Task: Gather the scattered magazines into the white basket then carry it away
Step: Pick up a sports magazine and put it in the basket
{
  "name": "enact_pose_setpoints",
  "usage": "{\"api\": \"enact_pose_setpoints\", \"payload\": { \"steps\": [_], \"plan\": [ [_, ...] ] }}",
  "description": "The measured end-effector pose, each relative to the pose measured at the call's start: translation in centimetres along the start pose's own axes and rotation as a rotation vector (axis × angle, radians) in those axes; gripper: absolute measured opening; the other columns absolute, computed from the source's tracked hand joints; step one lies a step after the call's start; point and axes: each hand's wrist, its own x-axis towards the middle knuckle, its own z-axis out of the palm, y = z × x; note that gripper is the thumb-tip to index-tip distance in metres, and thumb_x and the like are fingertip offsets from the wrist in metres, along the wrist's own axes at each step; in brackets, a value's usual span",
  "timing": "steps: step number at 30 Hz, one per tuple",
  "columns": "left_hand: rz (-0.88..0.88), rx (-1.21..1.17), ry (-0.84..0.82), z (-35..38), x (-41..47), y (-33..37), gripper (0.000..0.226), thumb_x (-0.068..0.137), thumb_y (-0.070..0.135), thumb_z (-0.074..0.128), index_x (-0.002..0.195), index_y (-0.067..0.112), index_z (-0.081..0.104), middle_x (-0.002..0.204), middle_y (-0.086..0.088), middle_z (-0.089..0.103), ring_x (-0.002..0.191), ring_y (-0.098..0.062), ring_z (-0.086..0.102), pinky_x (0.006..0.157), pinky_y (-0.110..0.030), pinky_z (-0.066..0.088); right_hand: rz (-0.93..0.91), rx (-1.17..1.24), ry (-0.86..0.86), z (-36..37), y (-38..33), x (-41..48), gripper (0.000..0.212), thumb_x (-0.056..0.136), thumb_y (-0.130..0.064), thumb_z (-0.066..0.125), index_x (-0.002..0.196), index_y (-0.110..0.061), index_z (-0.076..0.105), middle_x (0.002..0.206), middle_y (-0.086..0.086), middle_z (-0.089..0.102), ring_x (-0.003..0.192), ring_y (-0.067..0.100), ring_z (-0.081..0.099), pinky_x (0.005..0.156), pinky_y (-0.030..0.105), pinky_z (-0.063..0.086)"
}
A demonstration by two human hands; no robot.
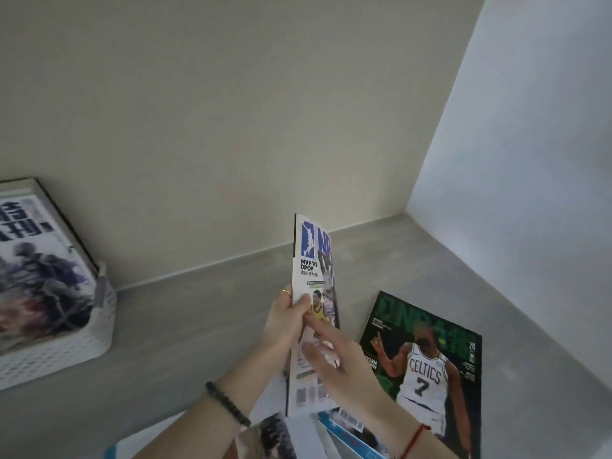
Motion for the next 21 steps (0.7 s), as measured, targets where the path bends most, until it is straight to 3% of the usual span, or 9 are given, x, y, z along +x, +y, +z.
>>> {"api": "enact_pose_setpoints", "payload": {
  "steps": [1, 3, 5, 7, 10, 15, 17, 19, 21],
  "plan": [
    [0.012, -0.02, 0.017, -1.8, -0.2, 0.3, 0.016, 0.089, 0.011, 0.049, 0.098, 0.02, 0.058, 0.102, -0.012, 0.07, 0.092, -0.029, 0.066, 0.086, -0.046, 0.052, -0.021, -0.008, 0.005, 0.8, -0.3, 0.3, 0.044, 0.089, -0.019, 0.053, 0.112, -0.055, 0.043, 0.113, -0.037, 0.053, 0.105, -0.01, 0.054, 0.088, 0.012, 0.046],
    [0.07, -0.069, 0.005, -5.4, -0.9, 0.8, 0.019, 0.09, 0.012, 0.048, 0.095, 0.027, 0.059, 0.09, -0.002, 0.073, 0.081, -0.023, 0.07, 0.069, -0.036, 0.057, 0.011, 0.012, 0.13, 1.9, -0.7, 1.2, 0.045, 0.086, -0.018, 0.057, 0.11, -0.053, 0.043, 0.115, -0.032, 0.051, 0.108, -0.003, 0.054, 0.091, 0.023, 0.049],
    [0.144, -0.104, -0.075, -8.8, -1.9, 1.7, 0.02, 0.087, 0.011, 0.051, 0.098, 0.026, 0.059, 0.083, 0.005, 0.075, 0.075, -0.015, 0.071, 0.058, -0.026, 0.055, 0.149, 0.134, 0.215, 2.6, -1.3, 2.8, 0.055, 0.081, -0.028, 0.062, 0.124, -0.046, 0.032, 0.119, -0.028, 0.043, 0.107, -0.004, 0.05, 0.081, 0.024, 0.053],
    [0.221, -0.135, -0.155, -12.1, -3.1, 3.0, 0.028, 0.08, 0.013, 0.055, 0.108, 0.017, 0.057, 0.091, 0.003, 0.075, 0.081, -0.016, 0.07, 0.064, -0.027, 0.056, 0.312, 0.335, 0.134, 3.5, -2.2, 4.6, 0.08, 0.075, -0.042, 0.06, 0.141, -0.033, 0.016, 0.132, -0.019, 0.038, 0.107, -0.002, 0.046, 0.07, 0.015, 0.046],
    [0.304, -0.137, -0.168, -17.1, -5.0, 5.2, 0.038, 0.075, 0.015, 0.053, 0.112, 0.014, 0.055, 0.103, 0.0, 0.072, 0.093, -0.02, 0.067, 0.078, -0.034, 0.056, 0.315, 0.388, -0.01, 5.5, -3.6, 7.2, 0.092, 0.064, -0.06, 0.05, 0.143, -0.025, 0.017, 0.133, 0.001, 0.048, 0.106, 0.01, 0.05, 0.08, 0.026, 0.043],
    [0.375, -0.087, -0.064, -26.7, -8.3, 7.7, 0.048, 0.077, 0.024, 0.066, 0.119, 0.006, 0.051, 0.117, -0.022, 0.062, 0.105, -0.041, 0.058, 0.091, -0.056, 0.046, 0.185, 0.423, -0.215, 11.4, -7.5, 11.0, 0.066, 0.068, -0.056, 0.051, 0.121, -0.019, 0.05, 0.107, -0.005, 0.069, 0.098, 0.012, 0.065, 0.072, 0.024, 0.052],
    [0.408, -0.085, -0.013, -30.6, -9.5, 8.3, 0.058, 0.071, 0.031, 0.07, 0.12, 0.006, 0.051, 0.11, -0.014, 0.067, 0.098, -0.032, 0.064, 0.085, -0.046, 0.053, 0.138, 0.49, -0.264, 14.2, -9.3, 12.2, 0.054, 0.072, -0.046, 0.055, 0.116, -0.016, 0.054, 0.099, -0.004, 0.073, 0.09, 0.013, 0.068, 0.065, 0.022, 0.055],
    [0.453, -0.047, 0.134, -34.5, -9.9, 9.0, 0.045, 0.075, 0.025, 0.06, 0.116, 0.006, 0.056, 0.098, -0.002, 0.073, 0.09, -0.022, 0.067, 0.079, -0.036, 0.055, 0.055, 0.515, -0.245, 16.8, -11.4, 13.6, 0.04, 0.078, -0.035, 0.057, 0.112, -0.014, 0.058, 0.096, 0.0, 0.074, 0.088, 0.019, 0.069, 0.064, 0.028, 0.056],
    [0.484, -0.014, 0.313, -38.5, -9.4, 9.6, 0.026, 0.081, 0.019, 0.058, 0.105, 0.012, 0.062, 0.094, -0.003, 0.072, 0.087, -0.023, 0.067, 0.079, -0.039, 0.053, -0.043, 0.447, -0.147, 19.5, -14.0, 15.3, 0.02, 0.084, -0.023, 0.058, 0.103, -0.019, 0.063, 0.095, -0.003, 0.073, 0.086, 0.019, 0.069, 0.067, 0.032, 0.056]
  ]
}}
